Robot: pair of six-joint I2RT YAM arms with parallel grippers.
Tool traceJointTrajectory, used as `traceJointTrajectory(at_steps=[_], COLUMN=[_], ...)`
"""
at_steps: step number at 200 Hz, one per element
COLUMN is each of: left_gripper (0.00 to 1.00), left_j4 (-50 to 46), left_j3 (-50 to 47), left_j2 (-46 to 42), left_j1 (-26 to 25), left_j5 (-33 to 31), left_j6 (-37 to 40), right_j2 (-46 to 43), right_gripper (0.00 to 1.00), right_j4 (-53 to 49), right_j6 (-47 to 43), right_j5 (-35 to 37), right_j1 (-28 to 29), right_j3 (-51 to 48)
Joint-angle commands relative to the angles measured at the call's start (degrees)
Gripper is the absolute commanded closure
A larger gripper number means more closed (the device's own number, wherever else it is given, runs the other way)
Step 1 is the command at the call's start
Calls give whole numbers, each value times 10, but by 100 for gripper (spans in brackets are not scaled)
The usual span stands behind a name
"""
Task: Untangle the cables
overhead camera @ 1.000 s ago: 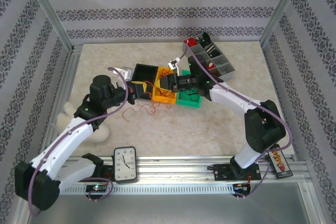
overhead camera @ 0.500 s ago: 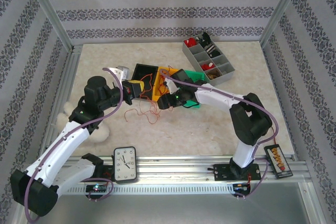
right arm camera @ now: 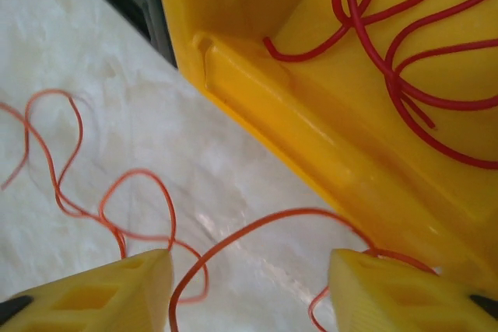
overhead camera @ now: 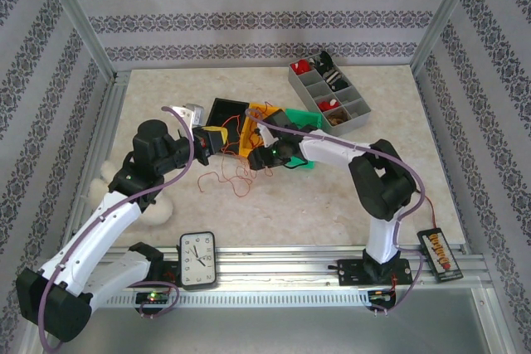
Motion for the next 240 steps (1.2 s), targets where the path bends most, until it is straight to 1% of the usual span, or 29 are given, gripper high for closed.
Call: traceJointTrajectory(at_steps=[1, 6, 24, 31, 42, 55, 77, 101, 112, 127, 147, 157, 172, 207, 240], left_gripper=[100, 100, 100, 100, 100, 100, 100, 100, 100, 100, 100, 100, 100, 100, 100], left_j4=[7, 7, 2, -3, -14, -28, -37, -83, -114, -146, -203, -224, -231, -217, -209], left_j3=[3, 3, 3, 4, 6, 5, -10, -13, -16, -25, -40, -50, -68, -97, -111], left_j2=[-6, -6, -9, -10, -13, -17, -19, 3, 15, 29, 49, 58, 71, 83, 76], left_j1=[5, 5, 5, 5, 5, 5, 6, 10, 12, 14, 19, 22, 25, 25, 25], left_j5=[4, 3, -19, -38, -99, -201, -364, -499, -540, -572, -609, -614, -610, -598, -601], left_j6=[-11, -11, -11, -10, -14, -24, -43, -95, -129, -167, -238, -270, -297, -318, -322], right_j2=[23, 28, 32, 26, 9, -28, -118, -223, -264, -302, -323, -330, -329, -312, -279], right_gripper=[56, 62, 93, 100, 100, 100, 100, 100, 100, 100, 100, 100, 100, 100, 100], right_j4=[33, 34, 35, 35, 39, 49, 45, 44, 50, 52, 49, 55, 64, 69, 68], right_j6=[18, 18, 19, 17, 11, 3, -24, -43, -46, -55, -77, -88, -94, -116, -114], right_j5=[-20, -23, -32, -34, -36, -35, -26, -35, -41, -39, -43, -40, -43, -43, -60], right_j1=[6, 6, 5, 5, 3, 1, -1, -12, -19, -25, -28, -28, -31, -31, -31], right_j3=[29, 33, 38, 35, 20, -7, -37, -41, -34, -6, 41, 62, 97, 161, 179])
